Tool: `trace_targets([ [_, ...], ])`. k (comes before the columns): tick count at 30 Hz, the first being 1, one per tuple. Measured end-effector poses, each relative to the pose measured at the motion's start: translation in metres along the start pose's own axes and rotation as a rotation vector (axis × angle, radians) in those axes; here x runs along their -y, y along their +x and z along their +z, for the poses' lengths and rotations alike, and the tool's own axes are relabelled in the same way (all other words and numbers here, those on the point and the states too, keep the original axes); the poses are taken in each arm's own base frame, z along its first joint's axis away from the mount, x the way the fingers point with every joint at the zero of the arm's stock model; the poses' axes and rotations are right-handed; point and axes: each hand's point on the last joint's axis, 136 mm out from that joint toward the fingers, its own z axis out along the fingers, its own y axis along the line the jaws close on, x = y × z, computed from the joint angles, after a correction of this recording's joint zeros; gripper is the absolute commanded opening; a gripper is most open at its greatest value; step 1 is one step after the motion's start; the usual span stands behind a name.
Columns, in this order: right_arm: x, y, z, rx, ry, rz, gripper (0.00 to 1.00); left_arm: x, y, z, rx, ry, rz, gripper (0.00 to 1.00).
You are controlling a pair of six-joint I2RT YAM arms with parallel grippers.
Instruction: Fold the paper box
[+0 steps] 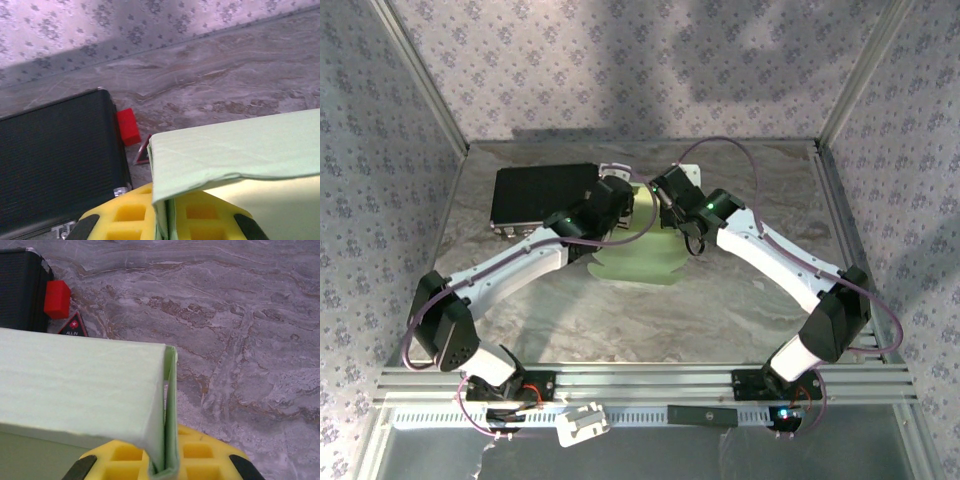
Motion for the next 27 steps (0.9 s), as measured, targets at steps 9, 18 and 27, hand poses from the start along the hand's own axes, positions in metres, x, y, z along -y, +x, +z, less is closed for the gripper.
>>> trace_targets([
  [9, -0.004, -0.002, -0.002, 0.007, -0.016, 0.006, 0.0, -0.005, 0.0, -0.005, 0.019, -0.073, -0.022, 0.03],
  [18, 0.0, 0.001, -0.001, -0.009, 0.0, -0.001, 0.0, 0.002, -0.001, -0.019, -0.019, 0.068, -0.044, 0.63],
  [27, 0.001, 0.001, -0.001, -0.013, -0.001, 0.005, 0.0, 0.002, -0.013, -0.056, -0.035, 0.263, -0.088, 0.64],
])
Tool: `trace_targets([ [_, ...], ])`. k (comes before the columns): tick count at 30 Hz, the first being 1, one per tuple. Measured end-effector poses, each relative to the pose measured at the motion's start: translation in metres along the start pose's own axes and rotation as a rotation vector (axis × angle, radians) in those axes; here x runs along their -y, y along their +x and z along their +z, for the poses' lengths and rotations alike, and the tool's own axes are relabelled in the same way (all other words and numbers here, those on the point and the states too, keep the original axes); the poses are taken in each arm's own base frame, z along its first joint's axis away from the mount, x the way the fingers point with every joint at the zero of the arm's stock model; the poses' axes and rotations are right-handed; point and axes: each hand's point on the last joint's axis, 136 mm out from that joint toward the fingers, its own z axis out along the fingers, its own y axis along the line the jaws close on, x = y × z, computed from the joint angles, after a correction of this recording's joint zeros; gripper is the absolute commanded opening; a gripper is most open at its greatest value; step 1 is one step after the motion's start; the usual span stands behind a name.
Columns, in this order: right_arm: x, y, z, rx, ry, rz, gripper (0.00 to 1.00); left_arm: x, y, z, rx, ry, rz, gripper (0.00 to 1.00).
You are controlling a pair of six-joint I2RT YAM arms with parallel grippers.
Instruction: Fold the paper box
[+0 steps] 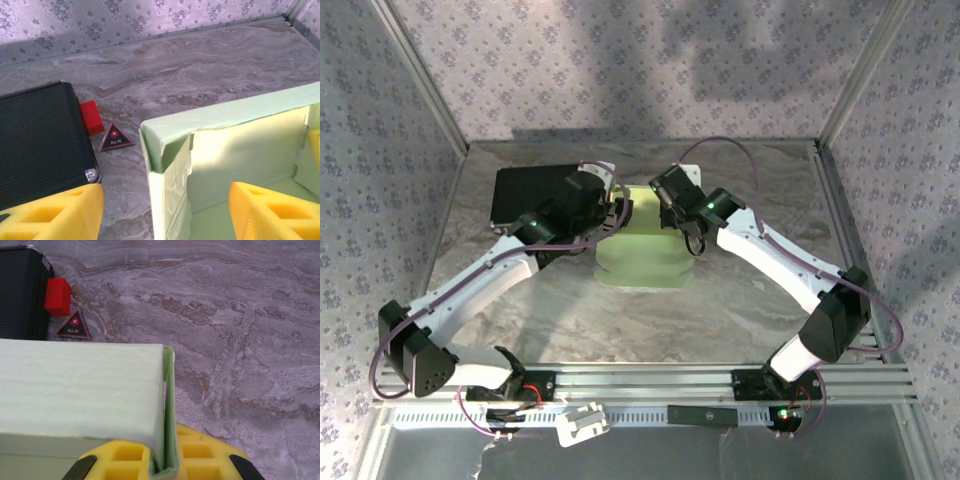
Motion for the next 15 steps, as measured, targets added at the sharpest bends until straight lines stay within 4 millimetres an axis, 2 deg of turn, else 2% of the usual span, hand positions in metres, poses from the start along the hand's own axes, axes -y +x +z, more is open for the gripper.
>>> trace_targets([
  [3, 0.0, 0.0, 0.0, -0.002, -0.002, 0.002, 0.0, -0.004, 0.004, -0.009, -0.004, 0.037, -0.008, 0.59],
  [7, -0.001, 0.0, 0.0, -0.005, -0.009, 0.002, 0.0, -0.012, 0.022, -0.014, -0.044, 0.086, -0.022, 0.55],
  [12, -0.003, -0.003, -0.002, 0.001, -0.015, 0.006, 0.0, -0.013, 0.043, -0.001, -0.116, 0.106, -0.014, 0.5],
  [15, -0.003, -0.004, -0.003, 0.004, -0.017, 0.008, 0.0, -0.013, 0.055, 0.013, -0.157, 0.098, 0.002, 0.4],
])
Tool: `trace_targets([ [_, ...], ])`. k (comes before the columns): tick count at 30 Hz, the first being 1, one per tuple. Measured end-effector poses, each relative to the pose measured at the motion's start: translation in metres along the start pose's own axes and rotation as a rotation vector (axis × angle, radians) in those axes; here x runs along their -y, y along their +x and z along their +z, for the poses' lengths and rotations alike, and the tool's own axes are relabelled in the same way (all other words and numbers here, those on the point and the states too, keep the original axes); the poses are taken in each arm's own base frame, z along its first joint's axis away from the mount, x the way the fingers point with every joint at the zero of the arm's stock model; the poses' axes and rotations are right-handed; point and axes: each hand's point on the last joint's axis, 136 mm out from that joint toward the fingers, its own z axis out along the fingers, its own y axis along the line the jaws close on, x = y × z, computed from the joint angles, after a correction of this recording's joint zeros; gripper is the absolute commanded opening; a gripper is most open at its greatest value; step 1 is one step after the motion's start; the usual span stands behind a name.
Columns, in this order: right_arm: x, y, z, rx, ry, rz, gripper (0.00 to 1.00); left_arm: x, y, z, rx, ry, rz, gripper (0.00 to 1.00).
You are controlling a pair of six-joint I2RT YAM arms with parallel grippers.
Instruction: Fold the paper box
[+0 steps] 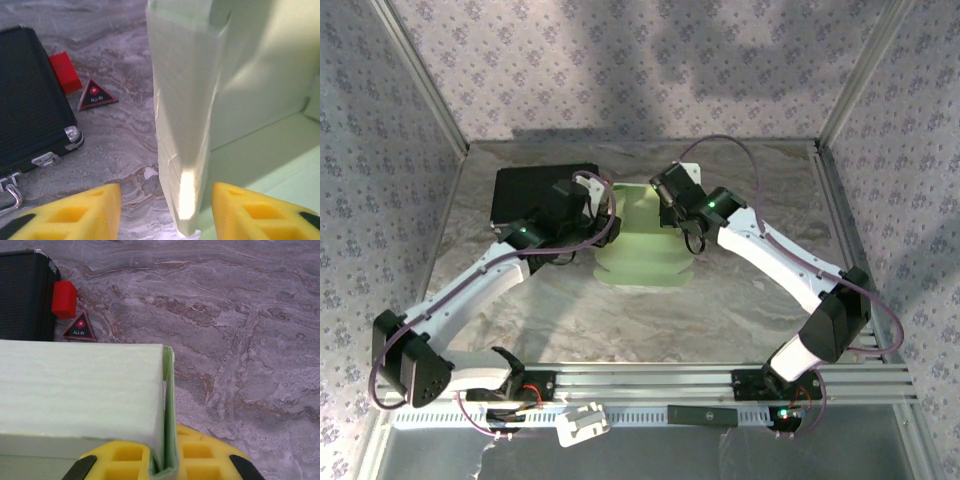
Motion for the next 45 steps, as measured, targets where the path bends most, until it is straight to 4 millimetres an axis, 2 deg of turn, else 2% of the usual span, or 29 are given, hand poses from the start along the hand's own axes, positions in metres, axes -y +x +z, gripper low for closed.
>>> trace_targets([
  [2, 0.0, 0.0, 0.0, 0.0, 0.0, 0.0, 0.0, 0.0, 0.003, 0.009, -0.017, -0.004, 0.01, 0.27],
  [4, 0.0, 0.0, 0.0, 0.0, -0.001, 0.0, 0.0, -0.001, 0.006, 0.017, -0.03, -0.008, 0.02, 0.1],
  [6, 0.0, 0.001, 0.0, -0.005, 0.0, -0.002, 0.0, -0.002, 0.007, 0.021, -0.032, -0.013, 0.017, 0.01],
  [7, 0.0, 0.002, 0.0, -0.007, 0.0, -0.003, 0.0, -0.002, 0.006, 0.022, -0.027, -0.016, 0.017, 0.0],
  [14, 0.0, 0.001, -0.001, -0.004, 0.0, -0.004, 0.0, -0.002, 0.004, 0.024, -0.001, -0.095, 0.035, 0.0],
  [15, 0.0, 0.001, -0.001, -0.003, 0.001, -0.004, 0.0, -0.002, 0.004, 0.024, 0.003, -0.109, 0.035, 0.07],
  [16, -0.001, 0.001, -0.001, -0.003, 0.0, -0.005, 0.0, -0.002, 0.004, 0.024, 0.005, -0.122, 0.039, 0.25],
  [17, -0.001, 0.001, -0.001, -0.003, 0.0, -0.005, 0.0, -0.003, 0.004, 0.025, 0.007, -0.131, 0.043, 0.31],
  [19, -0.002, 0.002, -0.001, -0.003, -0.002, -0.007, 0.0, -0.004, 0.003, 0.025, 0.011, -0.143, 0.048, 0.35],
  [22, -0.003, 0.002, -0.002, -0.003, -0.005, -0.009, 0.0, -0.006, -0.001, 0.026, 0.026, -0.153, 0.051, 0.34],
  [24, -0.004, 0.002, -0.003, -0.002, -0.007, -0.01, 0.0, -0.007, -0.005, 0.027, 0.032, -0.156, 0.053, 0.29],
  [26, -0.004, 0.001, -0.003, -0.001, -0.008, -0.009, 0.0, -0.008, -0.009, 0.029, 0.035, -0.158, 0.058, 0.18],
  [28, -0.004, 0.0, -0.003, 0.002, -0.009, -0.008, 0.0, -0.007, -0.014, 0.032, 0.04, -0.16, 0.065, 0.01],
  [29, -0.004, 0.0, -0.004, 0.001, -0.009, -0.006, 0.0, -0.008, -0.018, 0.032, 0.049, -0.17, 0.062, 0.0],
  [42, -0.005, -0.005, -0.006, 0.013, -0.009, 0.015, 0.0, -0.008, -0.026, 0.027, 0.108, -0.372, 0.131, 0.0],
  [43, -0.005, -0.004, -0.005, 0.013, -0.007, 0.015, 0.0, -0.008, -0.026, 0.026, 0.112, -0.382, 0.13, 0.03],
  [45, -0.005, -0.005, -0.005, 0.013, -0.008, 0.015, 0.0, -0.008, -0.026, 0.025, 0.116, -0.39, 0.131, 0.25],
])
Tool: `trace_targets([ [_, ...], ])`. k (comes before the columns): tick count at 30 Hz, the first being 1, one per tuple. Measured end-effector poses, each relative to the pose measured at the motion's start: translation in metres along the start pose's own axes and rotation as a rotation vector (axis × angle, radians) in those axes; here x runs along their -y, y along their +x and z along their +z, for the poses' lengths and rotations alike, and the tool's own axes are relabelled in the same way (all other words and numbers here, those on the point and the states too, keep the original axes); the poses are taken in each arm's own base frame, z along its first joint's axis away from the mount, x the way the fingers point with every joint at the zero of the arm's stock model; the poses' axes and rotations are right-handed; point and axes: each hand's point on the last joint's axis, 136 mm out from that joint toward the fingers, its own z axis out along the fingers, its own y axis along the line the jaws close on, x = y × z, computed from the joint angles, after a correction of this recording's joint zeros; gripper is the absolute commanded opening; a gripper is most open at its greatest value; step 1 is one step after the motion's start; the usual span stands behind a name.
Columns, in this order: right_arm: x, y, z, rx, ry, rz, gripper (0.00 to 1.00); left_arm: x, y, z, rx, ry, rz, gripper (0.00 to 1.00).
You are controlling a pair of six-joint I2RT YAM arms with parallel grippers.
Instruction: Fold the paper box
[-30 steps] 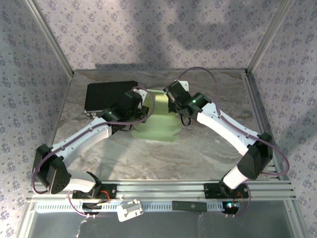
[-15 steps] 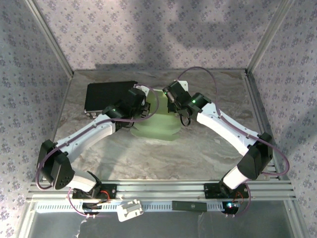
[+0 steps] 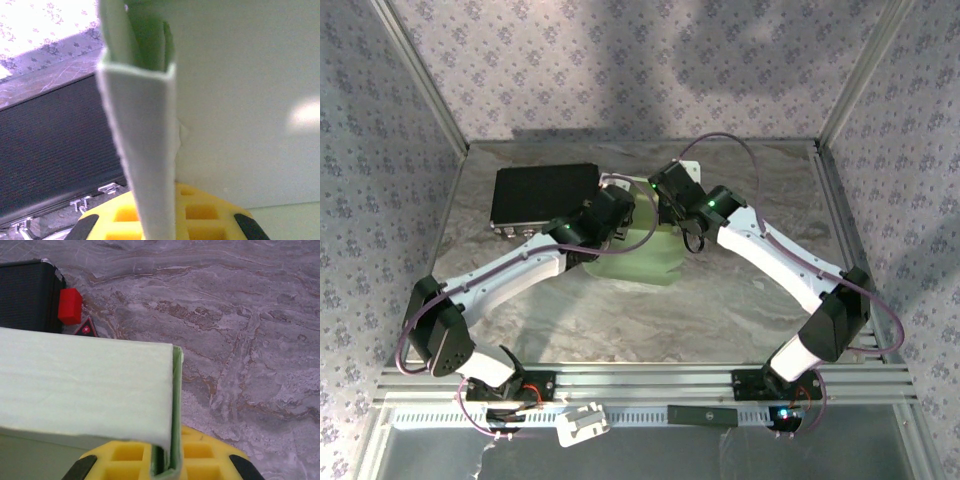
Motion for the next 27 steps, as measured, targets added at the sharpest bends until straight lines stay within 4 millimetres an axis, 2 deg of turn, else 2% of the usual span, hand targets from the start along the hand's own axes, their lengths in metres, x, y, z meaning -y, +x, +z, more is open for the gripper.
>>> trace_targets([
  [1, 0.0, 0.0, 0.0, 0.001, 0.0, 0.0, 0.0, 0.0, 0.0, 0.0, -0.002, -0.001, 0.004, 0.35],
  [3, 0.0, 0.0, 0.0, -0.001, 0.001, -0.001, 0.0, 0.001, 0.002, 0.0, -0.007, 0.005, 0.013, 0.47],
  [8, 0.001, 0.001, 0.0, -0.005, 0.002, -0.003, 0.0, 0.008, -0.003, -0.007, -0.004, 0.084, 0.004, 0.57],
  [12, 0.0, 0.002, 0.0, -0.009, -0.003, -0.003, 0.0, 0.013, -0.011, -0.019, 0.008, 0.162, -0.007, 0.59],
  [16, 0.0, 0.002, 0.0, -0.009, -0.003, -0.003, 0.0, 0.009, -0.021, -0.024, 0.024, 0.195, -0.034, 0.58],
  [21, 0.0, 0.002, 0.0, -0.009, -0.004, -0.004, 0.0, 0.0, -0.023, -0.022, 0.019, 0.2, -0.042, 0.49],
  [25, 0.0, 0.002, 0.0, -0.009, -0.003, -0.004, 0.0, 0.0, -0.021, -0.021, 0.007, 0.219, -0.034, 0.51],
  [27, 0.0, 0.002, 0.0, -0.01, -0.003, -0.004, 0.0, 0.004, -0.019, -0.023, 0.001, 0.242, -0.026, 0.48],
])
